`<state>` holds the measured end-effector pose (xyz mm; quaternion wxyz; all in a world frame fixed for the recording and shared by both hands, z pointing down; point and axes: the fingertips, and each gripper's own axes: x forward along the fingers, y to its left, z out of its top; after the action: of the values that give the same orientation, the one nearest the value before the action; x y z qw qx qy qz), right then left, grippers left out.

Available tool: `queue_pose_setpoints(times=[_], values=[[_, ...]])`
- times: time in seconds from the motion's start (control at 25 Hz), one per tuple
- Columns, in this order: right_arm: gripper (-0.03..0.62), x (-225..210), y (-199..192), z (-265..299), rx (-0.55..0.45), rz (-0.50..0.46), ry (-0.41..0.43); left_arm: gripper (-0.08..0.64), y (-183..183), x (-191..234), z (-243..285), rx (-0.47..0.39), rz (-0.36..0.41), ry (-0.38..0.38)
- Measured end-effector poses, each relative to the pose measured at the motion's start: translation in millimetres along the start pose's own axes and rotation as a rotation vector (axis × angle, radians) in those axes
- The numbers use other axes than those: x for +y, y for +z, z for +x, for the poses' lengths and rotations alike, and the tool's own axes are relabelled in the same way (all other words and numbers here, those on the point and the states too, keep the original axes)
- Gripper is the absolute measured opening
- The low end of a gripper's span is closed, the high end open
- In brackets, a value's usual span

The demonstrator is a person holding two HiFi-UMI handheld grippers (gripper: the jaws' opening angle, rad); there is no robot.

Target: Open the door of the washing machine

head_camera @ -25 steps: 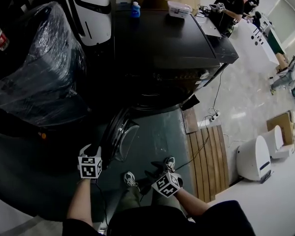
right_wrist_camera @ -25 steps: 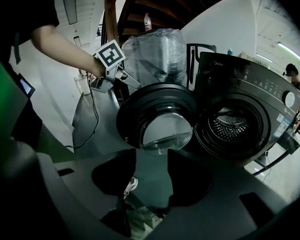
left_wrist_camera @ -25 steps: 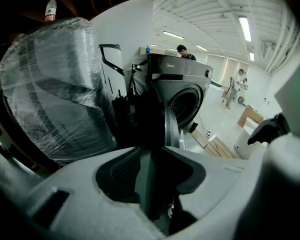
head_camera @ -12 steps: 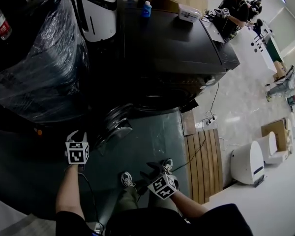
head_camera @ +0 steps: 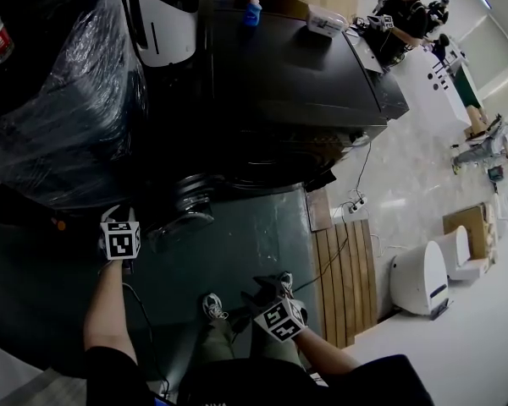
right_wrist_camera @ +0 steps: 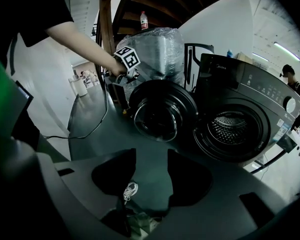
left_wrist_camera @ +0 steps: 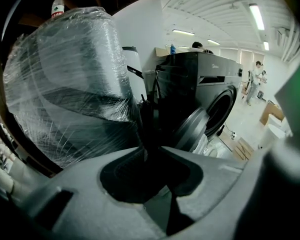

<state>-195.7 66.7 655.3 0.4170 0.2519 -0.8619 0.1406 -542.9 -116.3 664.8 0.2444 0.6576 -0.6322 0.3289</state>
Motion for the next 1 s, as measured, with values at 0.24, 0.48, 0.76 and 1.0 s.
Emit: queue_pose_setpoints(times=[0.24, 0.48, 0.76, 1.0], values=[[0.206, -2.8, -4.2, -8.1, 0.001, 0.012, -0.024, 0.099, -0.7, 1.2, 3.7, 0.017, -0.035, 0.006], [0.206, -3.6, 6.5, -21.2, -0.026, 0.029, -0.053, 0.124, -1.3, -1.5, -14.6, -0.035, -0.016, 0.063], [0.168, -12.3, 31.1, -43.2, -0.106, 0.072, -0.075, 0.118, 17.5, -40.3, -87.6, -0.18, -0.084, 0.078], [0.123, -18.4, 41.5, -70.2, -0.159, 0.026, -0.064, 0.072, 16.0, -81.0, -152.1, -0.271, -0.147, 0.088]])
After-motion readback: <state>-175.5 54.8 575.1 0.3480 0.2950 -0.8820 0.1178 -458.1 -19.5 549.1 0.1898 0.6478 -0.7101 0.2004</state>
